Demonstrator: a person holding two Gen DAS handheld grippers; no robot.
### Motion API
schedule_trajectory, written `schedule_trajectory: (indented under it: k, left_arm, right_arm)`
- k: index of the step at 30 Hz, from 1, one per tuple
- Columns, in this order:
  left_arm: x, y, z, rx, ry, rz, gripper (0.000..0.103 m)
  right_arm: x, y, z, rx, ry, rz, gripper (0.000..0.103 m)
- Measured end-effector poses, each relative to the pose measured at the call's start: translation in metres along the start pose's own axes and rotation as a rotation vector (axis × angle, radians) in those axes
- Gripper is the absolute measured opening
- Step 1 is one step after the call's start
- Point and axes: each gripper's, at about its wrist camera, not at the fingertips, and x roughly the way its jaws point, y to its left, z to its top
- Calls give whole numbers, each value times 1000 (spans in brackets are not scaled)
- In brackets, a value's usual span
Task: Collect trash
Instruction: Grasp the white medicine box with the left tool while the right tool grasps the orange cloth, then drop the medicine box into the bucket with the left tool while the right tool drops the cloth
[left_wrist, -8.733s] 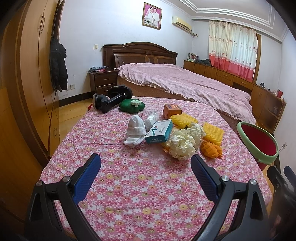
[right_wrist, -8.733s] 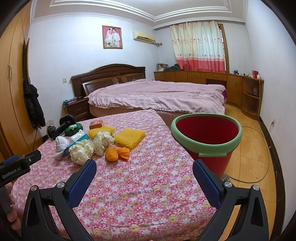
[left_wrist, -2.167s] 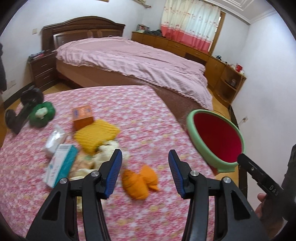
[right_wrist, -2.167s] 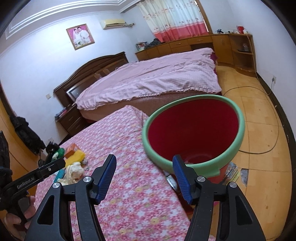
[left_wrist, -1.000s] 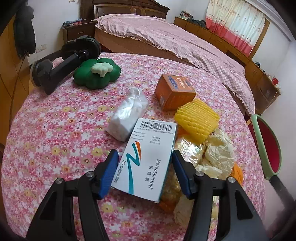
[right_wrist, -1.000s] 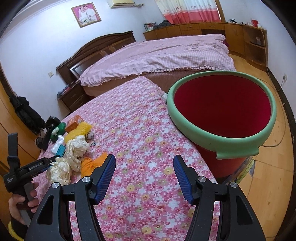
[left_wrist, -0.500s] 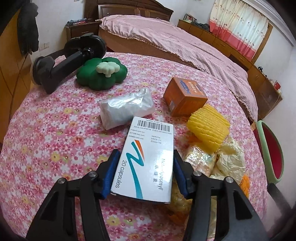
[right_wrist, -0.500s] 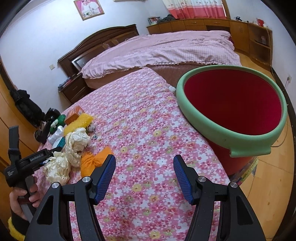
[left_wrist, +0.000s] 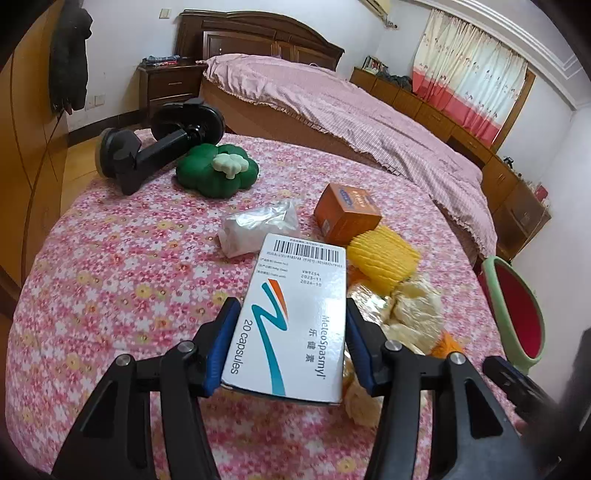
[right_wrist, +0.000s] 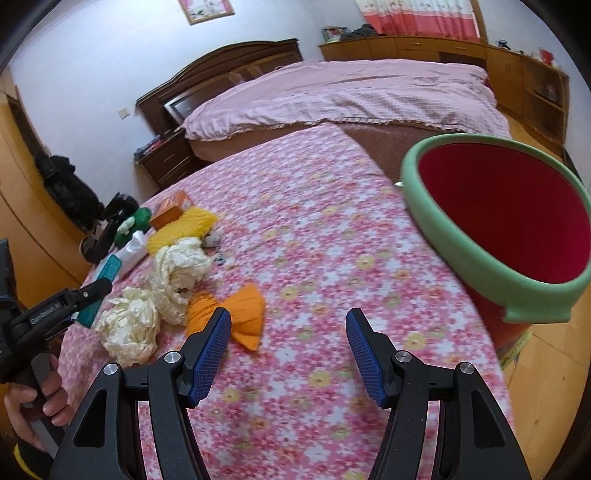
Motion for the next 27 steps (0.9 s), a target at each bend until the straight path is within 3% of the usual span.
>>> schedule_trajectory:
  k: [7,10,19,27]
  left_arm:
    - [-12,3,-8,-11,-11,-19,56]
    - [-12,4,-11,-22,-1,-28,56]
    - [-14,-2,-15,-30,5,-58,56]
    - [-22,-21,-16,3,-12,-81,56]
  right_arm:
    - [22,22,-3,-29,40,56,65]
    - [31,25,-4,-14,57,94,50]
    - [29,34,-11,-26,33,135,24]
    - [10,28,-15,-16,8,154,19]
